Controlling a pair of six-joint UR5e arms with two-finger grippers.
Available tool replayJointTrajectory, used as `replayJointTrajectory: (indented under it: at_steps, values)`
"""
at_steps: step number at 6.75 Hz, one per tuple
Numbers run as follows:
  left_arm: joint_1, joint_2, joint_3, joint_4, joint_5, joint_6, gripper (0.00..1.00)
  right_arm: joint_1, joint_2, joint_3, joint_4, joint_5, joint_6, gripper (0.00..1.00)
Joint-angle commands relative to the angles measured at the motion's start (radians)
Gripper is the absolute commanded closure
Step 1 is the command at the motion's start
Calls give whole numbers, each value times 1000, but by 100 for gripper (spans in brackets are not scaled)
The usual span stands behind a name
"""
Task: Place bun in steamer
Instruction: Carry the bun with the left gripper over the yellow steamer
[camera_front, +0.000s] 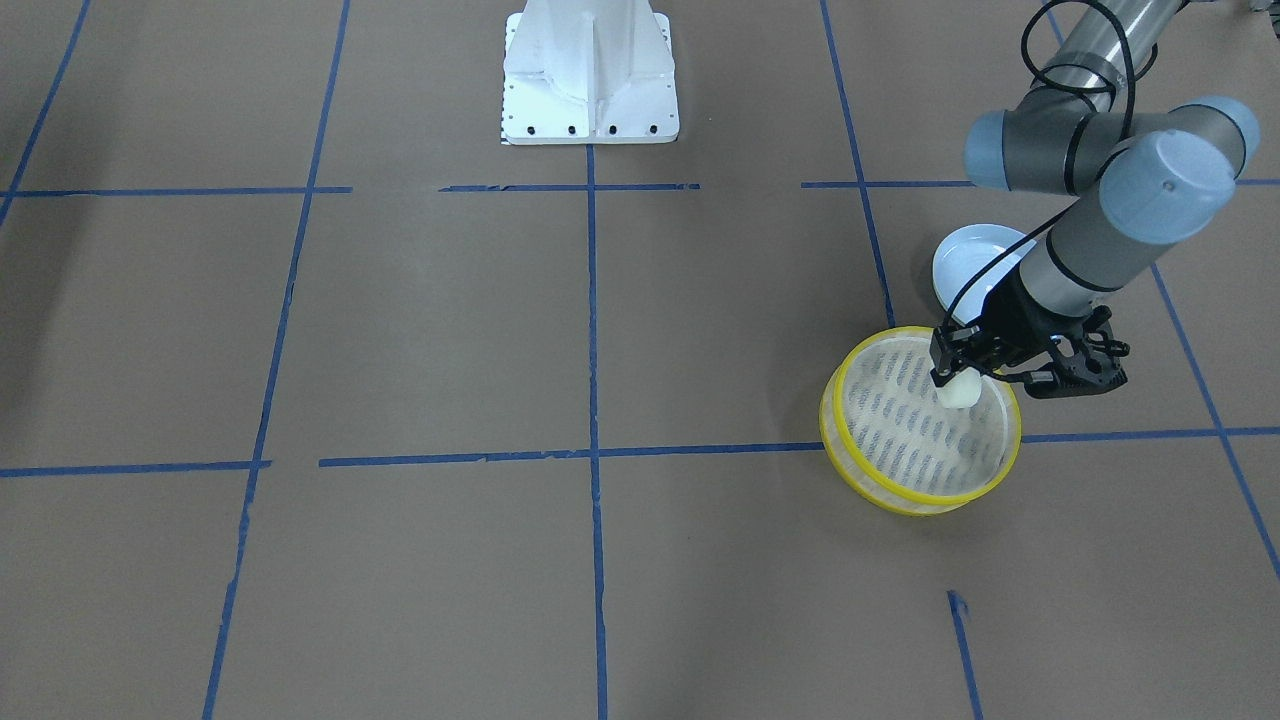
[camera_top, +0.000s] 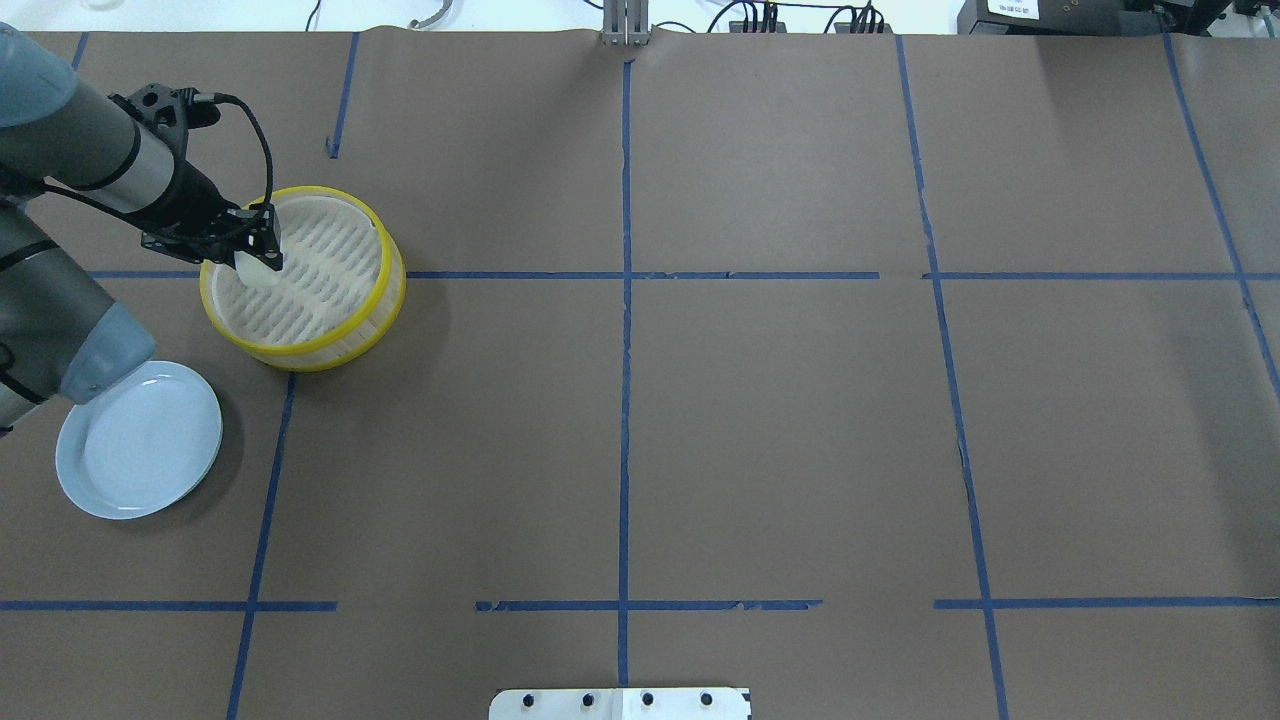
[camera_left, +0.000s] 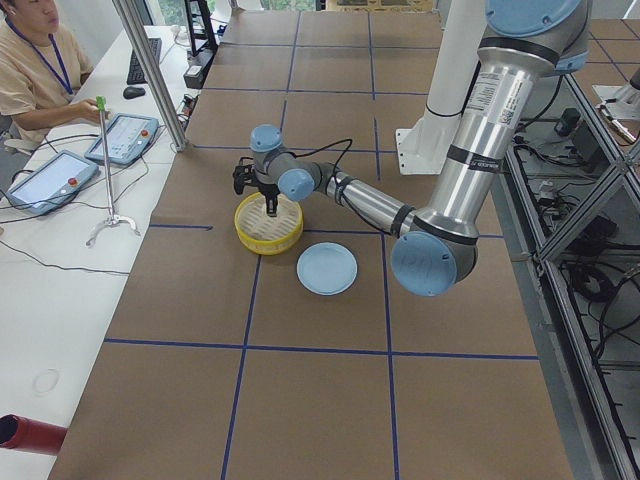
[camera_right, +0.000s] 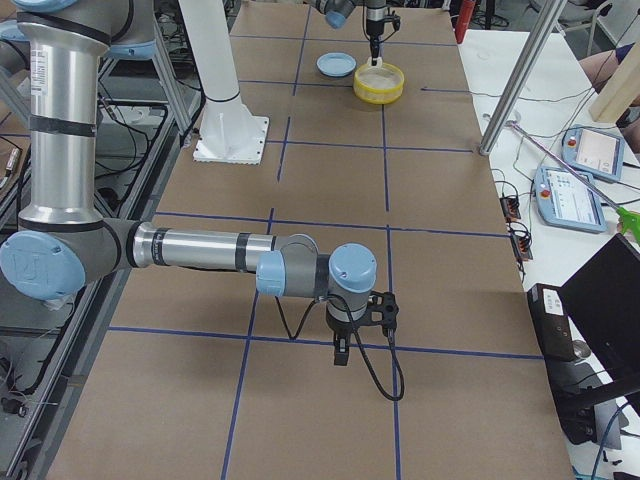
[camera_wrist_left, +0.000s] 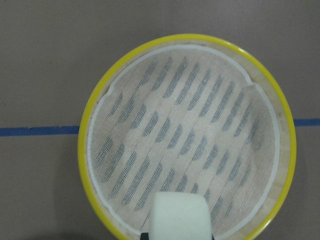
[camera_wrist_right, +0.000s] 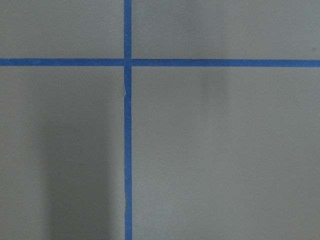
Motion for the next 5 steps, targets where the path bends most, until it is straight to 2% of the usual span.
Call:
replayJointTrajectory:
  at_steps: [1,5]
  values:
    - [24,-46,83,-22,59,-16,58,0,0,0,0,0,0,0]
    - [75,-46,111,-61,60,-48,58,0,0,0,0,0,0,0]
